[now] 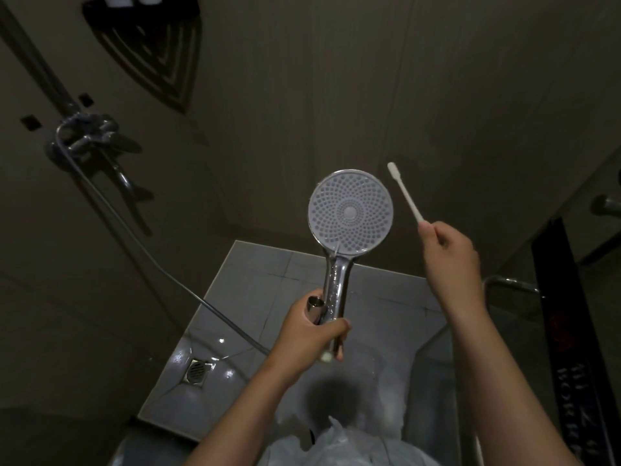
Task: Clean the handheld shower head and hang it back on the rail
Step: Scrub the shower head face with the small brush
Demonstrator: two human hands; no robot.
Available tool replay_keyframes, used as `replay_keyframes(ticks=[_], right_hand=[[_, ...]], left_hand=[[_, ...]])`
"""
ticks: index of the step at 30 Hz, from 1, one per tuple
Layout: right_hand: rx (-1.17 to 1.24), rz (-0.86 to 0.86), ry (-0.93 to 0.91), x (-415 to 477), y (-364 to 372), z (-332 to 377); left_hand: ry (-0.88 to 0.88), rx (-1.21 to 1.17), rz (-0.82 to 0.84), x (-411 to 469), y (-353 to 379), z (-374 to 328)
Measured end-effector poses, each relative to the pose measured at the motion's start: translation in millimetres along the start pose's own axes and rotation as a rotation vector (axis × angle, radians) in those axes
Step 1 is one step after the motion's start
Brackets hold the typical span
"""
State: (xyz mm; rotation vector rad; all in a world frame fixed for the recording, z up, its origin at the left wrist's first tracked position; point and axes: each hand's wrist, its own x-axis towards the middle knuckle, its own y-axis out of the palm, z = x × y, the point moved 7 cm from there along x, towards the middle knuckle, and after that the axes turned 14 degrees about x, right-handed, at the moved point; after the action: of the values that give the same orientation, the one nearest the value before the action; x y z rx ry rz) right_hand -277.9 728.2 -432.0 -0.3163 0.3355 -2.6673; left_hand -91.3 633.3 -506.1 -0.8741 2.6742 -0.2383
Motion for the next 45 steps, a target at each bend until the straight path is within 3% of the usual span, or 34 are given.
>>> replay_keyframes(ticks=[4,17,25,33,38,43,45], right_hand=[[0.063,0.155,-0.012,-10,13,-3],[-0.006,0.392,0.017,-28,38,-9],[0.087,0.167,-0.007,-12,15,-8],[-0.011,0.423,0.083,-26,37,-18],[-0.016,0.474,0.079,-25,35,-18],[0.118,0.212,-0.006,-14,14,-8],[0.093,0.218,-0.012,-14,17,-9]], left_hand=[[0.001,0.000,-0.026,5,-5,4],[-0.009,0.007,-0.042,6,-5,11],[0.003,0.000,-0.030,9,-4,11],[-0.005,0.013,-0.045,8,-8,10],[-0.006,0.003,-0.055,5,-8,10],[0.022,-0.014,-0.050,7,-10,6],[0.022,-0.009,-0.035,8,-9,6]])
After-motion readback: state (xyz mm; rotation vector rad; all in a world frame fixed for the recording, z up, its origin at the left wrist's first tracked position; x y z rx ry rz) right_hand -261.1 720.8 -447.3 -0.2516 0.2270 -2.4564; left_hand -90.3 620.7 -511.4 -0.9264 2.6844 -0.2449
